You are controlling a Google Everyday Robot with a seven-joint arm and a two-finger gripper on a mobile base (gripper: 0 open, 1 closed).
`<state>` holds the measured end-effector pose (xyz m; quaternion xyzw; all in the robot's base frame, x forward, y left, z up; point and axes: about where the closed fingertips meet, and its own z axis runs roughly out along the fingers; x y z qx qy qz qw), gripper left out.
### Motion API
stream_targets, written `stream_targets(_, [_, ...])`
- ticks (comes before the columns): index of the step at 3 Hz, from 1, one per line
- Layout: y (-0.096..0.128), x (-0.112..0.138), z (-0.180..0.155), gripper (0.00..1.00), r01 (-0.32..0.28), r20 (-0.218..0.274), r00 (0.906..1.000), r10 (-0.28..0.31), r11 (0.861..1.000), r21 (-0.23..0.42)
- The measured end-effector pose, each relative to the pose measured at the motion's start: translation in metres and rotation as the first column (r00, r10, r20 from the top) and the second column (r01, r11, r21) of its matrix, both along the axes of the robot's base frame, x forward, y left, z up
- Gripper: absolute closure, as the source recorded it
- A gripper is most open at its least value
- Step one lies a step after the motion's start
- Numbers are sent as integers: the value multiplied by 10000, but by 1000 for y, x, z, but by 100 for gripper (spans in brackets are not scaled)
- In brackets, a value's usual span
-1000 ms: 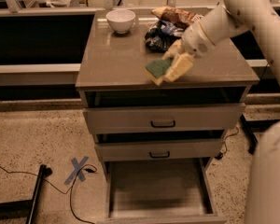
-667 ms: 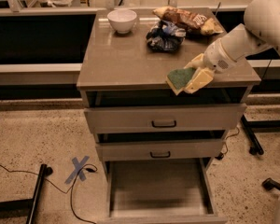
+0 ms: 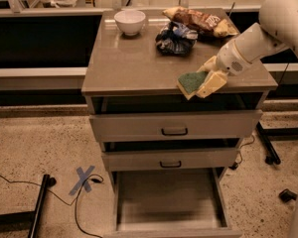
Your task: Place sponge into bottom drawer
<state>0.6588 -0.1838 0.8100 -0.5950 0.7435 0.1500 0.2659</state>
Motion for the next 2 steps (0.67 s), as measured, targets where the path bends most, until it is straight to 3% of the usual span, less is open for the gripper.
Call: stream_targets(2, [2, -1, 0, 100, 0, 1, 10000, 0, 10000, 1])
